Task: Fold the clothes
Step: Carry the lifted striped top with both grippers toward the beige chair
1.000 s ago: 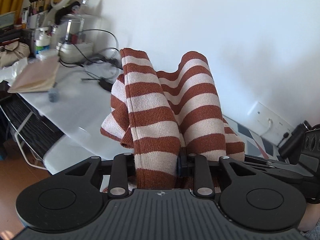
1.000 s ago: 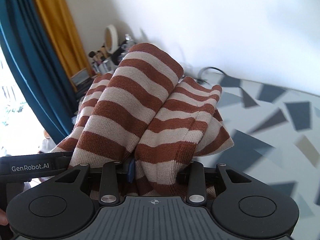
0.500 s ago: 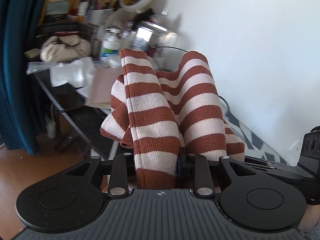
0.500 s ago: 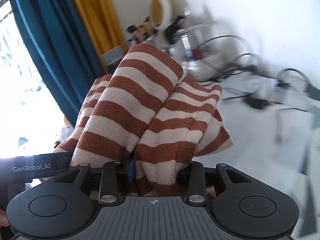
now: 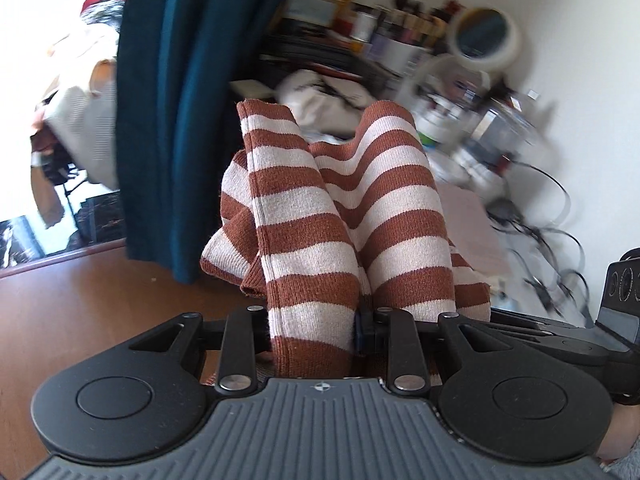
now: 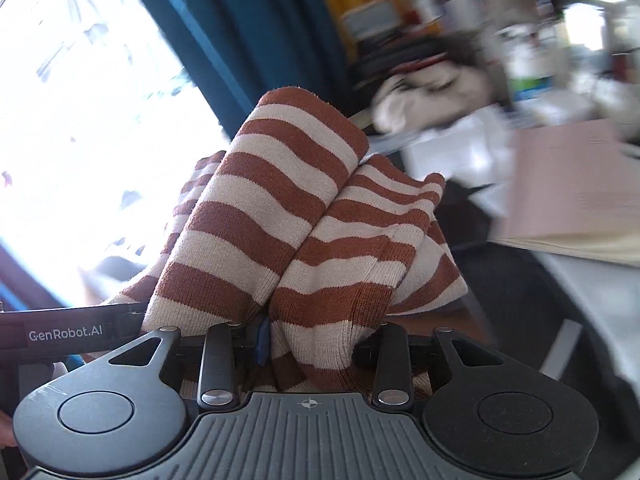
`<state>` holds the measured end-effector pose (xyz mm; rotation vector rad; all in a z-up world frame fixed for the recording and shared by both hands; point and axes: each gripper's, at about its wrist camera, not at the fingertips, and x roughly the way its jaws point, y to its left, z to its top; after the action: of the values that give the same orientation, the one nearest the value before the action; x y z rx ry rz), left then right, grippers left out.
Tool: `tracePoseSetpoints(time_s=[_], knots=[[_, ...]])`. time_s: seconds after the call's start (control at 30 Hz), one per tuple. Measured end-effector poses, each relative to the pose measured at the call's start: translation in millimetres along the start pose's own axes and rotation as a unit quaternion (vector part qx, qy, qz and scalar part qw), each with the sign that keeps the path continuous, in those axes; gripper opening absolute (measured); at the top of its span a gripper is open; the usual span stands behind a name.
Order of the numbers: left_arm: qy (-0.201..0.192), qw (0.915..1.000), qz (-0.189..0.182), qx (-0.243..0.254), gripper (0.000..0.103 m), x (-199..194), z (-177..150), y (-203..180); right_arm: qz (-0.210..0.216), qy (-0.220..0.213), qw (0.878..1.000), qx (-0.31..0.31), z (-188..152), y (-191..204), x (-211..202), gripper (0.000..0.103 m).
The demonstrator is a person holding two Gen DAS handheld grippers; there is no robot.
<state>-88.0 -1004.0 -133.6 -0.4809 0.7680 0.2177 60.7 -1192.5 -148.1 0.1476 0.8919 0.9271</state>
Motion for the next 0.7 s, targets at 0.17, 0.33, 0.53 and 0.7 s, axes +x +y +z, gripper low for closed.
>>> tracePoseSetpoints(time_s=[0.17, 0.33, 0.53, 0.7], knots=[[-0.015, 0.9987, 0.046, -0.017, 0.028, 28, 52, 54, 0.041, 0.035, 0.998, -0.030, 47, 29, 89, 0.032], [-0.005, 0.9966, 0.069, -0.046, 0.028, 64, 120, 112, 0.077, 0.066, 0.993, -0.053, 97, 54, 176, 0.032], [-0.016, 0.9930, 0.106, -0.051, 0.028, 76, 178, 182, 0.109, 0.085, 0.989, -0.061, 150, 84, 264, 0.032], [-0.037, 0.9881, 0.118, -0.091, 0.028, 77, 207, 254, 0.122, 0.104, 0.981, -0.105, 177, 137, 328, 0.032]])
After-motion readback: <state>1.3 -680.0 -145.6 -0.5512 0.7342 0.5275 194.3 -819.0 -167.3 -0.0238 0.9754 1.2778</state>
